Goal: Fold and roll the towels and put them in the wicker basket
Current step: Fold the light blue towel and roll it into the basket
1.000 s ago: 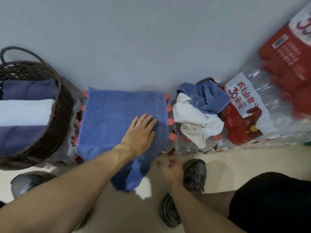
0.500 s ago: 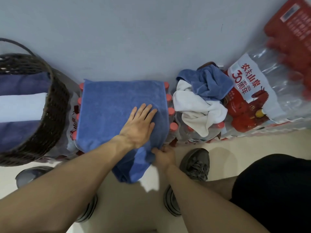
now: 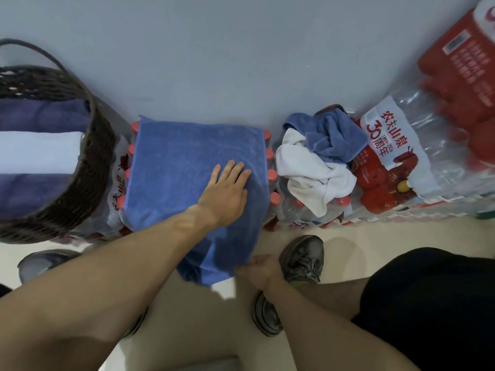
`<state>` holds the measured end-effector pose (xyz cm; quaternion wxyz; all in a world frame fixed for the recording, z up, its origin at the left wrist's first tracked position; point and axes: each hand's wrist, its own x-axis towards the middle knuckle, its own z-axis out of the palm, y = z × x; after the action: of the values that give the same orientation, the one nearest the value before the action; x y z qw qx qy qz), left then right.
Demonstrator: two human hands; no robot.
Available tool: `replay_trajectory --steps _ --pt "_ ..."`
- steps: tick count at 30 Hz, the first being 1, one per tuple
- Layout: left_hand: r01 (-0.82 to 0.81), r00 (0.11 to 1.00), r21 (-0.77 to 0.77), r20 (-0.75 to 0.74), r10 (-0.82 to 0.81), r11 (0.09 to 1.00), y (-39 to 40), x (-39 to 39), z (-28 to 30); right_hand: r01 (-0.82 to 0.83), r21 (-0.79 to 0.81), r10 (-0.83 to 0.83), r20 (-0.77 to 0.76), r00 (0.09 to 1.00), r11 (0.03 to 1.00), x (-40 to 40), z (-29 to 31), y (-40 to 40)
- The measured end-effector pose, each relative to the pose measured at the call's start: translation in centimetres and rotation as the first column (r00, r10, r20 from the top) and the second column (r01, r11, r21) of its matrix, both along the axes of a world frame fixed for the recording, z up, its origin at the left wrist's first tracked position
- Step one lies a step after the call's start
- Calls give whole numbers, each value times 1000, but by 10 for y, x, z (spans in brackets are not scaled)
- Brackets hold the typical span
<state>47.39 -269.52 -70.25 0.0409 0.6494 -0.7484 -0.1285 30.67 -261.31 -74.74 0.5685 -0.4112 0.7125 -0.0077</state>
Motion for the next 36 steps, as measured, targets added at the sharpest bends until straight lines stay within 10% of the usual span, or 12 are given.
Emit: replay_trajectory --steps 5,13,22,29,36 --pt "76 995 122 59 -84 990 -11 4 41 -221 76 193 270 943 972 9 80 -49" --pt "292 932 384 93 -351 876 -16 22 151 -370 28 354 237 905 929 40 192 -129" --pt "108 908 159 -418 -32 981 -3 69 163 -336 9 299 434 850 942 59 227 -134" --pt "107 906 250 -422 9 962 -4 73 150 -533 -204 569 218 793 821 51 208 -123" --pt "-14 834 302 -522 178 953 -18 80 144 -837 -160 828 -135 544 523 40 198 -122"
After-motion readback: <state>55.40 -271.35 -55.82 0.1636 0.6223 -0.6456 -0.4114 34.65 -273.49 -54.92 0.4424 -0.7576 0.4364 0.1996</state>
